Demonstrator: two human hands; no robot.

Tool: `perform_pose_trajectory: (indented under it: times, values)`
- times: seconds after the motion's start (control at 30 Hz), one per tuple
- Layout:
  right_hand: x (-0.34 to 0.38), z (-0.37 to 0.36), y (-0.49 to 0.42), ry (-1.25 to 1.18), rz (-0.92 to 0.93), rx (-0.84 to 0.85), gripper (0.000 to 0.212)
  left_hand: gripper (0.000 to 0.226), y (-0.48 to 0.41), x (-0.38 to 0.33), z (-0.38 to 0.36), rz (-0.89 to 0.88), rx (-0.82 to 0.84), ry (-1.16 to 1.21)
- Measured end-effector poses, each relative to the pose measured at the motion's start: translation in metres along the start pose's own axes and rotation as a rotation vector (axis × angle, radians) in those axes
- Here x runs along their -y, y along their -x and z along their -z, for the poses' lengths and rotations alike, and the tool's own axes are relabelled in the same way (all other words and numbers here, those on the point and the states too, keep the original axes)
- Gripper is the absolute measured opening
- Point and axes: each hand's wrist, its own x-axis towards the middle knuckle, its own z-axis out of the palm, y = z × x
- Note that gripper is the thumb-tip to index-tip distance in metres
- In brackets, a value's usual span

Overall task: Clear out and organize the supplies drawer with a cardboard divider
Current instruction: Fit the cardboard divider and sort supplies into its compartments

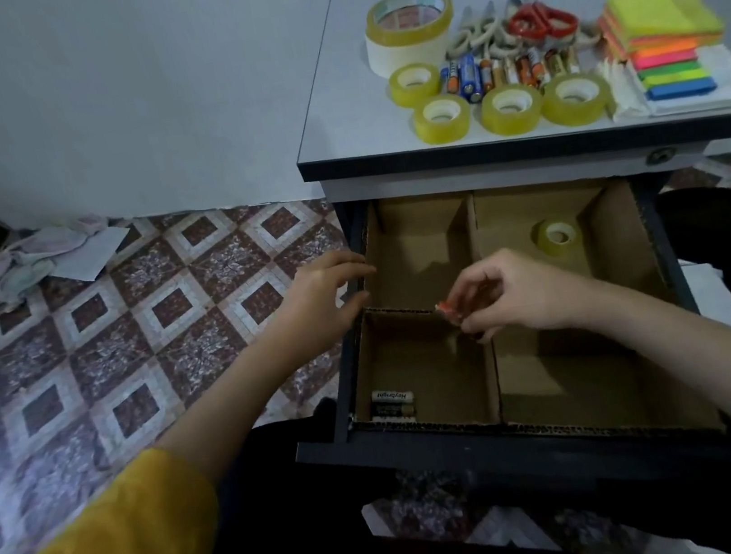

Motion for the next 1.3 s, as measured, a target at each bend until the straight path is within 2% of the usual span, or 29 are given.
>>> perform_pose_trajectory:
  times: [0.1,0.2,0.27,0.33,0.5,0.67,1.0,1.1,1.23,1.3]
  values:
    - [0.007,-0.022,-0.001,0.209,0.015,0.088,0.018,0.053,-0.004,0.007,-0.01,0.127,0.149,-0.086]
    - [0.007,-0.051,-0.008,0.434,0.03,0.11,0.021,0.055,-0.005,0.014,-0.01,0.159,0.201,-0.086]
    - [0.002,-0.068,-0.017,0.479,-0.006,0.104,0.026,0.054,-0.006,0.014,-0.008,0.166,0.234,-0.137]
    - [-0.004,-0.08,-0.03,0.468,-0.062,0.093,0.031,0.055,-0.01,0.013,-0.006,0.177,0.264,-0.193]
    - [-0.01,-0.094,-0.051,0.43,-0.114,0.104,0.012,0.059,-0.022,0.018,-0.004,0.173,0.301,-0.262]
    - [-0.014,-0.096,-0.055,0.382,-0.164,0.103,0.016,0.061,-0.031,0.017,-0.004,0.185,0.284,-0.341]
    - [-0.018,-0.096,-0.057,0.311,-0.165,0.101,0.008,0.059,-0.032,0.012,-0.003,0.205,0.278,-0.395]
    - [-0.015,-0.093,-0.053,0.326,-0.159,0.097,0.014,0.058,-0.033,0.007,-0.002,0.228,0.288,-0.407]
    - [-0.011,-0.087,-0.044,0.401,-0.121,0.076,0.042,0.058,-0.032,0.006,0.0,0.241,0.294,-0.391]
    - [-0.011,-0.087,-0.041,0.408,-0.066,0.07,0.034,0.058,-0.033,0.006,0.0,0.247,0.307,-0.378]
